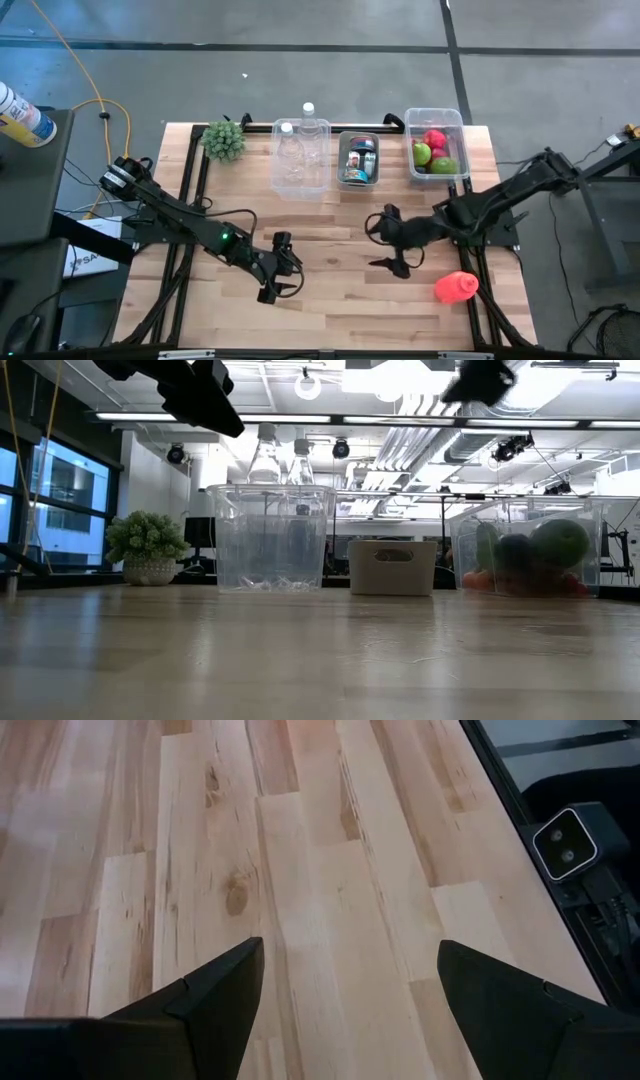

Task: Pick & Place Food Item
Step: Put the orange bottle into the left transparent bin

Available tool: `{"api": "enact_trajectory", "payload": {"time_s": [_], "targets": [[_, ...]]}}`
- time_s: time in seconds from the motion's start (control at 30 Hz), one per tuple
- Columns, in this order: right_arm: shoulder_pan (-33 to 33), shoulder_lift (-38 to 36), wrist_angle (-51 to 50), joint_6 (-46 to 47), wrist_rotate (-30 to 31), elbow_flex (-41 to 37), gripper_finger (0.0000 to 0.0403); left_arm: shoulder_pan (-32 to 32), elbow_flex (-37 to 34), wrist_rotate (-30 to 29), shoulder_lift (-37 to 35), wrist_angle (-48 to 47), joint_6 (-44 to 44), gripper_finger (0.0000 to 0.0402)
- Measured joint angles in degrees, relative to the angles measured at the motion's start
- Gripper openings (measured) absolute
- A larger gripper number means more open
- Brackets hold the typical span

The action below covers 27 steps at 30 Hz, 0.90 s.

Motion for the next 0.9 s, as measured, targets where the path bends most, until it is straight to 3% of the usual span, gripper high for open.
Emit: {"api": "enact_trajectory", "payload": {"time_s": [0.17,0.3,0.6,0.9], "targets": [[5.5,0.9,-22.8,14.8,1.5,4.9,0.0384,0.0,0.0,0.0,0.0,0.0,0.2,0.0288],[9.7,2.8,-35.3,25.3,2.8,7.9,0.0384,0.2,0.0,0.0,0.0,0.0,1.1,0.0288],[10.2,3.1,-36.4,37.3,4.0,8.5,0.0386,0.8,0.0,-0.1,0.0,1.4,2.8,0.0288],[10.5,3.1,-30.0,35.6,1.9,8.5,0.0386,0.9,0.0,-0.2,0.0,0.9,2.0,0.0288]]}}
